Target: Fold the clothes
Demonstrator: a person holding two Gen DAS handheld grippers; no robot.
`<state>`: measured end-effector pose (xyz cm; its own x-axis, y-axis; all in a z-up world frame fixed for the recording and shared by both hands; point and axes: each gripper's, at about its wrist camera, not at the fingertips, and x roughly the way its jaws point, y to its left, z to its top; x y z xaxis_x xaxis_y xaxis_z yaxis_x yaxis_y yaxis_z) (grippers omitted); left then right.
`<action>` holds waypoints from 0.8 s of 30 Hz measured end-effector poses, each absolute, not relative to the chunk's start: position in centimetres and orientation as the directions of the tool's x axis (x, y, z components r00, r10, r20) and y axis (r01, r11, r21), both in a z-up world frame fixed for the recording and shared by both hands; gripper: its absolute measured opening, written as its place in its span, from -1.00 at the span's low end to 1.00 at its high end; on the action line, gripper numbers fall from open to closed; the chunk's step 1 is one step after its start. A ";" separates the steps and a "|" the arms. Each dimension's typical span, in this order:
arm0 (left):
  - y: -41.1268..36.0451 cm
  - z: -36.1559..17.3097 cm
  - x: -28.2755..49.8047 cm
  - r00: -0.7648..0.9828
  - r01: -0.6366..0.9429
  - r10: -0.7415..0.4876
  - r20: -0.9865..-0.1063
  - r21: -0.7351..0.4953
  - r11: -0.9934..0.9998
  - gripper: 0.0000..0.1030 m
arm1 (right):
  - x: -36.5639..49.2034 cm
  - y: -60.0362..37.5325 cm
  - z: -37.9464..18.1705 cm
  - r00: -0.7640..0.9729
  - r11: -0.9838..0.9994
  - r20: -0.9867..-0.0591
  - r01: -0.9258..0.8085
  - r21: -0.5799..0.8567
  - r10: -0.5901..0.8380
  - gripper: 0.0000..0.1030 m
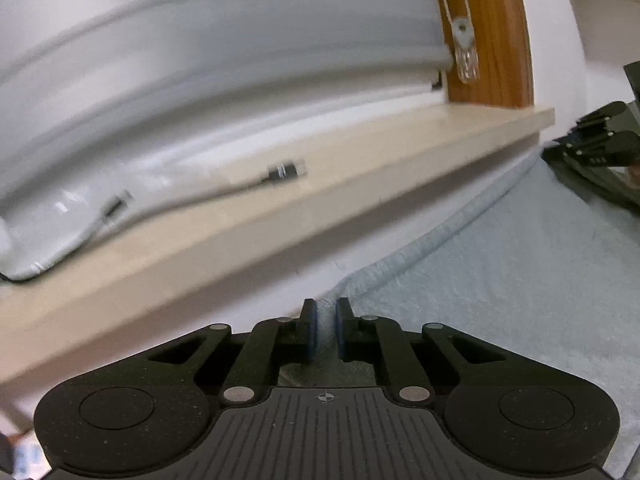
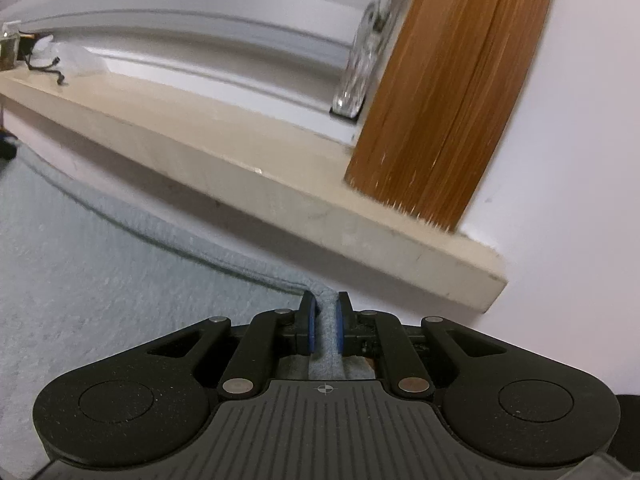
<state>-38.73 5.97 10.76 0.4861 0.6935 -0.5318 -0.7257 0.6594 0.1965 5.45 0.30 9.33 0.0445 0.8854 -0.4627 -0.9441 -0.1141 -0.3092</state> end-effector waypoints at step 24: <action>-9.6 10.9 -40.6 0.543 -0.676 0.698 -0.467 0.250 0.693 -0.79 | 5.2 -18.0 10.1 -0.027 -0.177 -0.499 -0.950 -0.256 0.866 -0.82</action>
